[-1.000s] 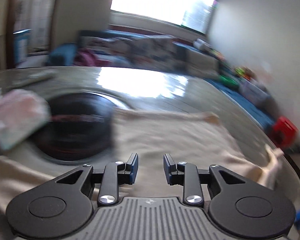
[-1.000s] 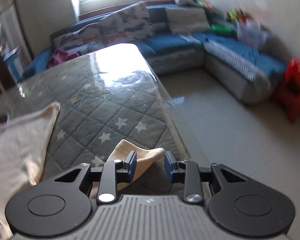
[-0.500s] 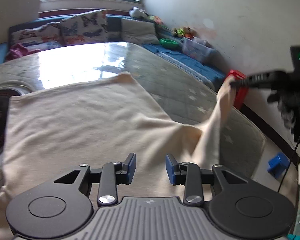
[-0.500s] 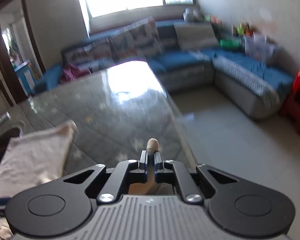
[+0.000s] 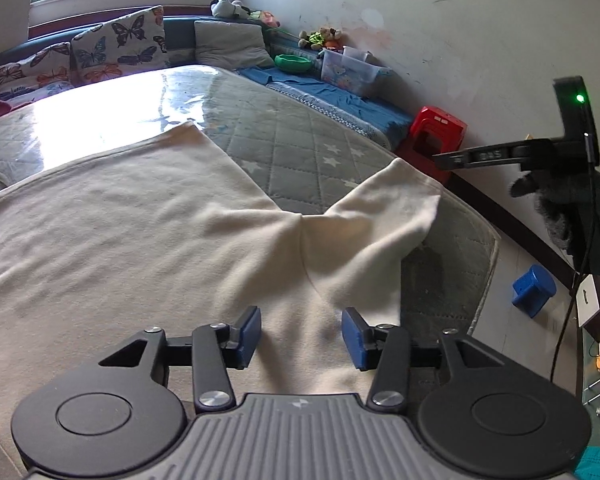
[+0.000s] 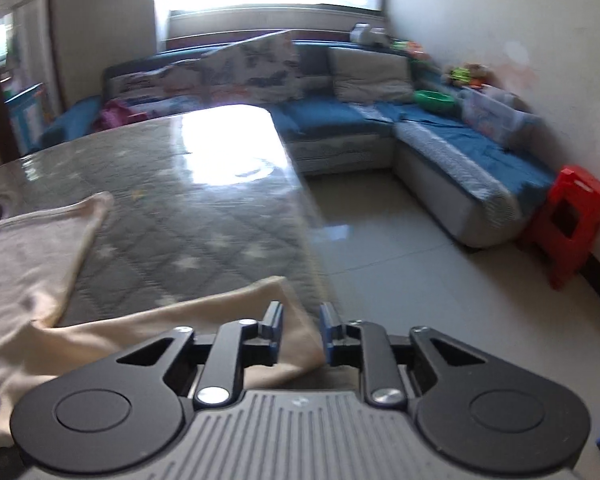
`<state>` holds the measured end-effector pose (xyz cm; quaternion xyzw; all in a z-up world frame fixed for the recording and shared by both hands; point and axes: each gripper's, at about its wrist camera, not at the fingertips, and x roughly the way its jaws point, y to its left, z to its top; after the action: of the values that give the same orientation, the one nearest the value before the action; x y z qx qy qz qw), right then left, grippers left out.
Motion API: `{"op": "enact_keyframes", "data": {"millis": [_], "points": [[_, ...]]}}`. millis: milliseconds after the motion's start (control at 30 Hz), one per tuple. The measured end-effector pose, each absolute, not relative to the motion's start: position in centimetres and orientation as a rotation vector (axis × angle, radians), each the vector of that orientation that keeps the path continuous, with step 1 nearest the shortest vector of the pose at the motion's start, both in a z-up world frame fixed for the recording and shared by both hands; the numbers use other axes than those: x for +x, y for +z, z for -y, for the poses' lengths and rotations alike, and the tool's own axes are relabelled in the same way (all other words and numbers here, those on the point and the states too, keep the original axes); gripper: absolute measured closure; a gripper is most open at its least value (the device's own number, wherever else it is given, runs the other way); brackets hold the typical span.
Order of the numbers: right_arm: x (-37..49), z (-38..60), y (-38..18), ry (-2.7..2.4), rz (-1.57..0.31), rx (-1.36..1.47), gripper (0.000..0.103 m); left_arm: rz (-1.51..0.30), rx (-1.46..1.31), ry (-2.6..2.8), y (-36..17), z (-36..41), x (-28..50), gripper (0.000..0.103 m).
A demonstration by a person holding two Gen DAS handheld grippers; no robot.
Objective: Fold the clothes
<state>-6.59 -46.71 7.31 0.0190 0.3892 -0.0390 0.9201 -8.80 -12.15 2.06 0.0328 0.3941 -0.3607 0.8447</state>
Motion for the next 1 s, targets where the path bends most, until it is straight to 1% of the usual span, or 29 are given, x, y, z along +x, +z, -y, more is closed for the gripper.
{"op": "enact_keyframes", "data": {"millis": [67, 167, 300, 567, 900, 1000], "points": [[-6.0, 46.3, 6.8, -0.057, -0.82, 0.037, 0.077, -0.833, 0.069, -0.762, 2.0, 12.2, -8.7, 0.053], [-5.1, 45.8, 6.1, -0.029, -0.844, 0.033, 0.077, -0.833, 0.072, -0.764, 2.0, 12.3, -8.9, 0.052], [-3.7, 45.5, 5.5, -0.039, -0.836, 0.027, 0.076, -0.829, 0.081, -0.773, 2.0, 12.3, -9.1, 0.049], [-0.9, 45.1, 4.4, -0.059, -0.822, 0.013, 0.073, -0.826, 0.059, -0.766, 2.0, 12.6, -8.2, 0.046], [-2.7, 39.6, 6.8, 0.222, -0.808, -0.039, 0.072, -0.794, -0.016, -0.525, 3.0, 6.8, -4.0, 0.046], [-1.8, 37.3, 6.8, 0.324, -0.833, -0.032, 0.072, -0.808, -0.054, -0.424, 2.9, 4.5, -2.0, 0.048]]}}
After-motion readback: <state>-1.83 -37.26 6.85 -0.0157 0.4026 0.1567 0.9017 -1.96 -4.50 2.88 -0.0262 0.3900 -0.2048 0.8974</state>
